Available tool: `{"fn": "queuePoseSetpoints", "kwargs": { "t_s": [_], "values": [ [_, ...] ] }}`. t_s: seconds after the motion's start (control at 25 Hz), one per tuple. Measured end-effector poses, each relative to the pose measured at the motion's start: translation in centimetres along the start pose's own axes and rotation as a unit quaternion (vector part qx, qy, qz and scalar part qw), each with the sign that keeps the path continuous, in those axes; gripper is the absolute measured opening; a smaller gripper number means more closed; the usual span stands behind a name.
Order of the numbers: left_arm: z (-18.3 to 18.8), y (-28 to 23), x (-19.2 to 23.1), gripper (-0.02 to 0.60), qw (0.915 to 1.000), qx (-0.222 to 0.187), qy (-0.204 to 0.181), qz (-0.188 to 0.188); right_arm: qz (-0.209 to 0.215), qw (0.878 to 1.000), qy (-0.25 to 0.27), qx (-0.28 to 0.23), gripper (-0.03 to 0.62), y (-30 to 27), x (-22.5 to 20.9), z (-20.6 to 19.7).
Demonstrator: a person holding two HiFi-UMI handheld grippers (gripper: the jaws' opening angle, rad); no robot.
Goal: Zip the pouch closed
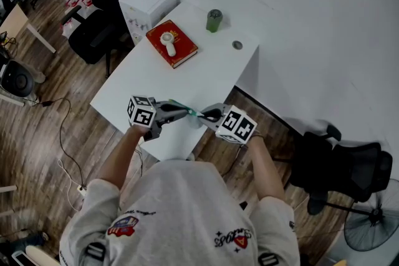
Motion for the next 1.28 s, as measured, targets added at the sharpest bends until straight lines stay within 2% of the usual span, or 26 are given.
{"fn": "queuePoseSetpoints", "kwargs": {
  "t_s": [0.64, 1.0, 1.12, 1.28],
  "values": [
    [-0.8, 2.2, 1.6, 0.006, 0.9993, 0.003, 0.019, 0.032, 0.008, 1.0, -0.008, -0.01, 0.012, 0.1, -0.4, 0.2],
    [-1.3, 2.3, 2.0, 0.006, 0.9991, 0.002, 0.029, 0.029, 0.01, 1.0, -0.011, -0.004, 0.012, -0.3, -0.4, 0.1],
    [-1.8, 2.5, 2.6, 0.006, 0.9986, 0.01, 0.028, 0.043, 0.011, 1.0, -0.013, -0.003, 0.012, -0.4, -0.4, -0.1],
    [-1.8, 3.3, 3.3, 0.006, 0.9979, -0.003, 0.045, 0.046, 0.013, 1.0, -0.021, -0.006, 0.012, -0.3, -0.8, -0.2]
  ]
}}
Point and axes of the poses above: the fingertips, and each gripper's own axes: y backward along the fingers, x to its left, z out of its top, the point moved 5 cm from there along y, backward along the fingers, and after that the axes turned 9 degrees about x, right-handed, at the moved point
